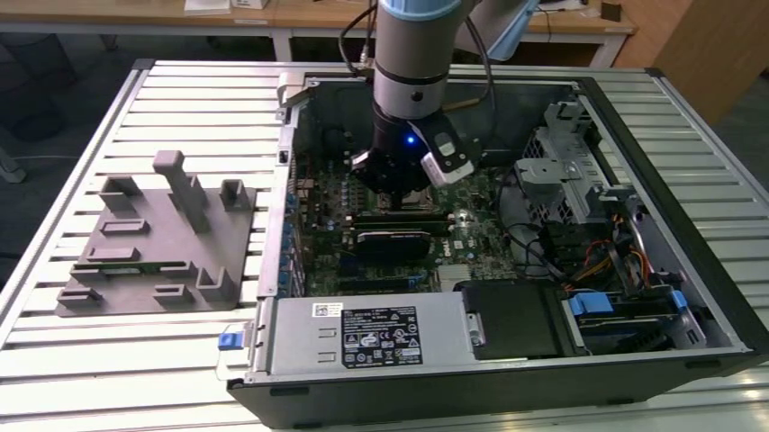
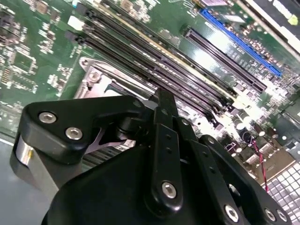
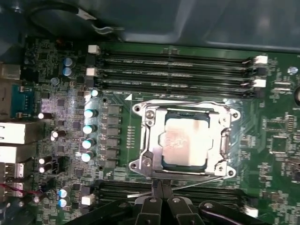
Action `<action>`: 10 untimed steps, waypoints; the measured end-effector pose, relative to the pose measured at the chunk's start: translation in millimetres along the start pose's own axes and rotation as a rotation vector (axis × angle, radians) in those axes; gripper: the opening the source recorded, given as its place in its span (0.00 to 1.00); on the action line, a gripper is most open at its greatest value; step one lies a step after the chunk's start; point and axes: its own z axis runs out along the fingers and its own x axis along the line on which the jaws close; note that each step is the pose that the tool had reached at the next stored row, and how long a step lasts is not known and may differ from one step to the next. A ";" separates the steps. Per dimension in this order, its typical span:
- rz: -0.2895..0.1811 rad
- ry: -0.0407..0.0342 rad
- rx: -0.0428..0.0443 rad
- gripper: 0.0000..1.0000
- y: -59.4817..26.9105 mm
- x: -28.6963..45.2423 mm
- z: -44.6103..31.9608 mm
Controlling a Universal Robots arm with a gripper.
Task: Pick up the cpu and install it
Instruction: 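Install the second cpu locking lever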
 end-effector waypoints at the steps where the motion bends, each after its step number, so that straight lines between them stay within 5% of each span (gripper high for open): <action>1: 0.000 0.0000 -0.0005 0.11 -0.3 1.1 0.7; 10: 0.000 -0.0005 -0.0103 0.11 -7.6 4.2 2.9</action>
